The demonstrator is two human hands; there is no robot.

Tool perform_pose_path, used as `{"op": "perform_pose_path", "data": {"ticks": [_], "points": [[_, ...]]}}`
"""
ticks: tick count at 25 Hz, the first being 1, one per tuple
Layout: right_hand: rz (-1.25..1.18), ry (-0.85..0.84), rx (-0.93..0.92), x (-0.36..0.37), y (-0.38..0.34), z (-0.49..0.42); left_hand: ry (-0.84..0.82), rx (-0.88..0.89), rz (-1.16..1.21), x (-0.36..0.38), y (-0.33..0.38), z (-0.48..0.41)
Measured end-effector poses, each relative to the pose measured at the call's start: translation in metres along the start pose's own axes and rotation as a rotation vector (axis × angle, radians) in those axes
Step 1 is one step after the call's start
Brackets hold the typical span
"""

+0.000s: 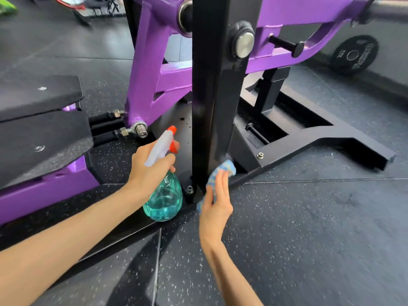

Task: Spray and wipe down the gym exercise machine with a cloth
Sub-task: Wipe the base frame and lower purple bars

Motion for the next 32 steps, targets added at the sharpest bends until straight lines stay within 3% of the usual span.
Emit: {"op": "perform_pose_path", "data": {"ticks": [2, 3, 5, 7, 11, 12, 15, 18, 20, 23, 26, 28, 30, 32], "points": [[-0.01, -0.034, 0.254, 0.002, 0.031, 0.01, 0.006, -0.023, -0.015, -0.003, -0.005, 0.001], [-0.044, 0.007, 0.281, 0.004, 0.025, 0.009, 0.006, -0.033, -0.01, -0.004, -0.007, 0.002], [-0.179, 0.109, 0.134, 0.004, -0.017, 0.0, 0.009, -0.042, 0.002, -0.007, -0.012, 0.004], [-0.162, 0.134, -0.108, 0.006, -0.052, 0.003, 0.014, -0.038, 0.002, -0.011, -0.014, 0.004], [0.05, -0.047, -0.218, -0.003, -0.012, 0.018, 0.006, -0.041, -0.001, -0.016, -0.012, 0.003], [0.084, -0.073, -0.331, -0.013, -0.02, 0.016, 0.015, -0.038, 0.007, -0.018, -0.011, 0.003], [0.147, -0.068, -0.947, -0.036, -0.117, 0.007, 0.044, -0.031, 0.016, -0.022, -0.009, 0.0], [0.503, -0.077, -1.484, -0.011, -0.201, -0.016, 0.045, -0.031, 0.027, -0.024, -0.006, 0.001], [0.719, -0.062, -1.695, 0.013, -0.215, -0.04, 0.045, -0.029, 0.024, -0.029, -0.006, 0.002], [0.979, -0.143, -1.891, 0.036, -0.177, -0.046, 0.071, -0.051, 0.017, -0.039, -0.006, 0.002], [1.373, -0.546, -2.021, 0.055, -0.059, 0.0, 0.09, -0.063, 0.009, -0.047, -0.007, 0.008], [1.568, -0.747, -1.979, 0.061, 0.002, 0.022, 0.089, -0.035, -0.008, -0.051, -0.005, 0.009], [1.614, -0.7, -1.983, 0.063, 0.007, 0.029, 0.083, -0.021, -0.03, -0.053, -0.003, 0.008], [1.579, -0.538, -1.93, 0.057, -0.022, 0.017, 0.07, -0.018, -0.043, -0.052, -0.003, 0.011]]}}
Point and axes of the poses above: each hand's wrist, its own z-axis away from the middle knuckle, its own x-axis out of the palm, y = z × x, the point moved 8 cm from there along -z, towards the middle knuckle, and after that the axes turned 5 degrees about y, right-handed, at the moved point
